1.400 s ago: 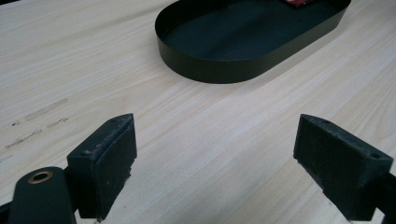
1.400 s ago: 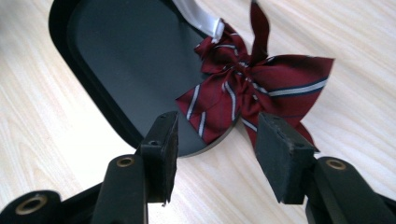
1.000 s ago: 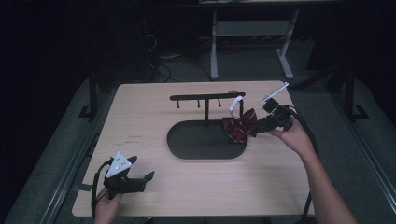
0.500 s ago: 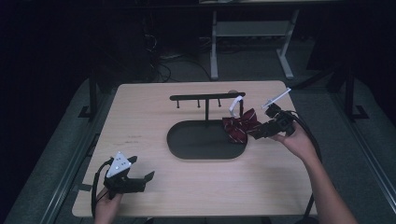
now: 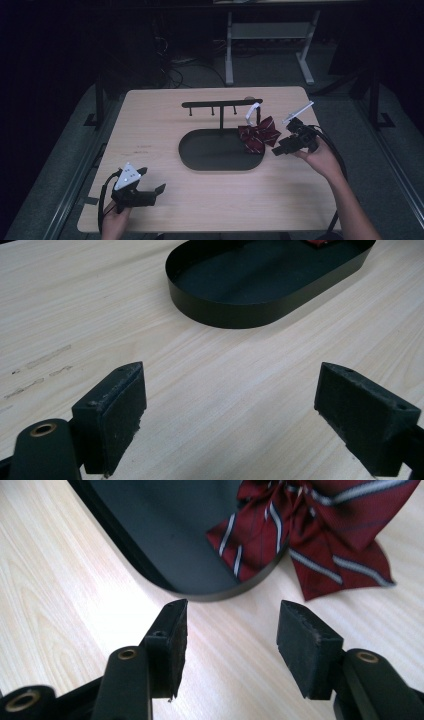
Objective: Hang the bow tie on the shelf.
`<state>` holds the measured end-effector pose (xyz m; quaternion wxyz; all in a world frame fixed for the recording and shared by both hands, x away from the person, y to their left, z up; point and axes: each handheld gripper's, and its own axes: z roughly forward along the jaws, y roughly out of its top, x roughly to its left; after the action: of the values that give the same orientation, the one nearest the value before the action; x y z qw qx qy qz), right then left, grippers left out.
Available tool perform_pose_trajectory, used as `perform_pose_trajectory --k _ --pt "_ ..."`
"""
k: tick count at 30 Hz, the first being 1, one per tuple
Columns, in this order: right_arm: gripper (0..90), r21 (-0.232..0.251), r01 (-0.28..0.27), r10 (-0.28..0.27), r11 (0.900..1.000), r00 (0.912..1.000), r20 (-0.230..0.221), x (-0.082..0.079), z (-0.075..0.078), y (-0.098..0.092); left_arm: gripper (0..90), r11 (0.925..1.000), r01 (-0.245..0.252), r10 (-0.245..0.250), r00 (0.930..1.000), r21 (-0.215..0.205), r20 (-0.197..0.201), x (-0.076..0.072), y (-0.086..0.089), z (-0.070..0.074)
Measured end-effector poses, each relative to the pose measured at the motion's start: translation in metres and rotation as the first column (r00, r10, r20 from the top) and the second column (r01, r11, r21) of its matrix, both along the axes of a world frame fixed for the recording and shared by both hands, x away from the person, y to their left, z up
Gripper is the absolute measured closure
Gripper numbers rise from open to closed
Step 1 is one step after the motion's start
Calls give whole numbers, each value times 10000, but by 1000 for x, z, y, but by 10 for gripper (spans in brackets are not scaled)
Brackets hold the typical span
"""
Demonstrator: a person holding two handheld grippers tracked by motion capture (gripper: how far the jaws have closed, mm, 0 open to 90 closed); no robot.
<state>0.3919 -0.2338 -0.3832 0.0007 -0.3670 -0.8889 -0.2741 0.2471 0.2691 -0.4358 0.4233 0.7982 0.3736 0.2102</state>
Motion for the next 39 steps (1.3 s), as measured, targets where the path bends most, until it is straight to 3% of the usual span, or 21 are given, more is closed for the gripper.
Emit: perform_pose_trajectory --k 39 --pt "443 304 -74 78 9995 9999 -125 -41 -34 -15 130 10000 13 -14 10000 92 37 0 0 -1"
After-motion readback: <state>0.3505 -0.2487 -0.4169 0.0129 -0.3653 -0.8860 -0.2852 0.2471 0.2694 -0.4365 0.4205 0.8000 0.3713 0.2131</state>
